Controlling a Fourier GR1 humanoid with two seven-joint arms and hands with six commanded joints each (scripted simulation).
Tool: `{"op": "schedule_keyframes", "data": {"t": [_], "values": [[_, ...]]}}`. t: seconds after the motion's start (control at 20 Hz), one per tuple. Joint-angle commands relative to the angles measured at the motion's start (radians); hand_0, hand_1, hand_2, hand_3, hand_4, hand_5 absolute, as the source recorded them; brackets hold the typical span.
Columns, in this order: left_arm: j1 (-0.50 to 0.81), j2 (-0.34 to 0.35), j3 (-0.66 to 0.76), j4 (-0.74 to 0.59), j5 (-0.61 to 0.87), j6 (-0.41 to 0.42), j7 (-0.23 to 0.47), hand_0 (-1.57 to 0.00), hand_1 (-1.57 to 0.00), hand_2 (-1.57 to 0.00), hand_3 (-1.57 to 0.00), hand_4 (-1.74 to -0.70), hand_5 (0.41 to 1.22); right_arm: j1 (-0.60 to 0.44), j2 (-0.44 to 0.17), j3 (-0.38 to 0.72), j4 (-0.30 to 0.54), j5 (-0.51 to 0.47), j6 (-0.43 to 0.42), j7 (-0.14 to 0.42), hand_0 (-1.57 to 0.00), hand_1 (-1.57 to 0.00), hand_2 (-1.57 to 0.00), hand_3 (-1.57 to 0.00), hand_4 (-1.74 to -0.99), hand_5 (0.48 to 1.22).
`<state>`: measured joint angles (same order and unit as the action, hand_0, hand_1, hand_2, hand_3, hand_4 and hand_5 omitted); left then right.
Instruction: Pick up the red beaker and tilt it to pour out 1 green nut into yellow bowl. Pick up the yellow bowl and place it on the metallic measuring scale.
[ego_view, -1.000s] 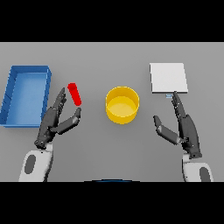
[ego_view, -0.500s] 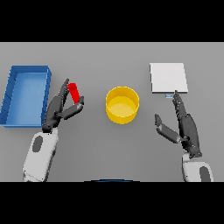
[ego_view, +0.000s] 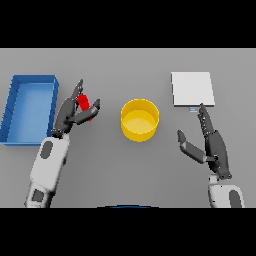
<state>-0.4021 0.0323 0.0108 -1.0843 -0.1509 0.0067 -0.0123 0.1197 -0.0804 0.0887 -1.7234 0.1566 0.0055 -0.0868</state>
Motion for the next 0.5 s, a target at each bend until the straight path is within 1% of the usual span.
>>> {"op": "schedule_keyframes", "data": {"t": [0.0,0.05,0.1,0.15,0.2,0.25,0.3,0.35,0.4,0.45], "values": [[-0.005,0.002,0.003,0.011,0.002,-0.004,-0.010,0.00,0.00,0.00,0.00,-1.32,0.710,-0.007,0.000,-0.002,0.002,0.004,-0.006,0.003,0.00,0.00,0.00,0.00,-1.315,0.682],[-0.015,0.005,0.012,0.037,0.006,-0.007,-0.028,0.00,0.00,0.00,0.00,-1.33,0.715,0.001,-0.006,-0.003,-0.006,0.003,-0.002,-0.008,0.00,0.00,0.00,0.00,-1.311,0.682],[-0.024,0.004,0.010,0.036,0.006,-0.010,-0.044,0.00,0.00,0.00,0.00,-1.34,0.725,0.003,-0.003,0.002,-0.009,0.003,0.000,-0.008,0.00,0.00,0.00,0.00,-1.305,0.681],[-0.028,-0.011,0.008,0.044,0.008,-0.006,-0.064,0.00,0.00,0.00,0.00,-1.36,0.735,-0.003,-0.007,-0.004,-0.007,0.002,-0.001,0.005,0.00,0.00,0.00,0.00,-1.298,0.682],[-0.034,-0.020,0.012,0.046,0.007,0.009,-0.059,0.00,0.00,-0.03,0.00,-1.39,0.752,-0.004,-0.010,-0.008,0.003,0.005,-0.004,0.002,0.00,0.00,0.00,0.00,-1.295,0.683],[-0.046,-0.029,0.019,0.062,0.012,0.018,-0.056,-0.08,-0.08,-0.12,-0.08,-1.42,0.770,-0.001,-0.012,-0.012,-0.001,0.002,-0.006,-0.003,0.00,0.00,0.00,0.00,-1.291,0.684],[-0.055,-0.038,0.029,0.070,0.020,0.027,-0.044,-0.25,-0.28,-0.31,-0.22,-1.44,0.795,-0.008,-0.006,-0.009,0.000,0.003,-0.010,0.000,0.00,0.00,0.00,0.00,-1.289,0.684],[-0.061,-0.043,0.038,0.076,0.022,0.044,-0.042,-0.46,-0.48,-0.50,-0.49,-1.44,0.881,-0.006,-0.014,-0.016,0.003,-0.001,-0.006,-0.012,0.00,0.00,0.00,0.00,-1.286,0.685],[-0.068,-0.050,0.040,0.102,0.006,0.075,-0.048,-0.68,-0.70,-0.71,-0.71,-1.44,0.949,-0.005,-0.009,-0.009,0.001,0.003,-0.006,-0.006,0.00,0.00,0.00,0.00,-1.285,0.683],[-0.080,-0.051,0.033,0.113,-0.021,0.100,-0.045,-0.86,-0.87,-0.89,-0.88,-1.44,1.003,0.002,-0.010,-0.006,0.003,0.005,-0.001,-0.014,0.00,0.00,0.00,0.00,-1.283,0.683]]}}
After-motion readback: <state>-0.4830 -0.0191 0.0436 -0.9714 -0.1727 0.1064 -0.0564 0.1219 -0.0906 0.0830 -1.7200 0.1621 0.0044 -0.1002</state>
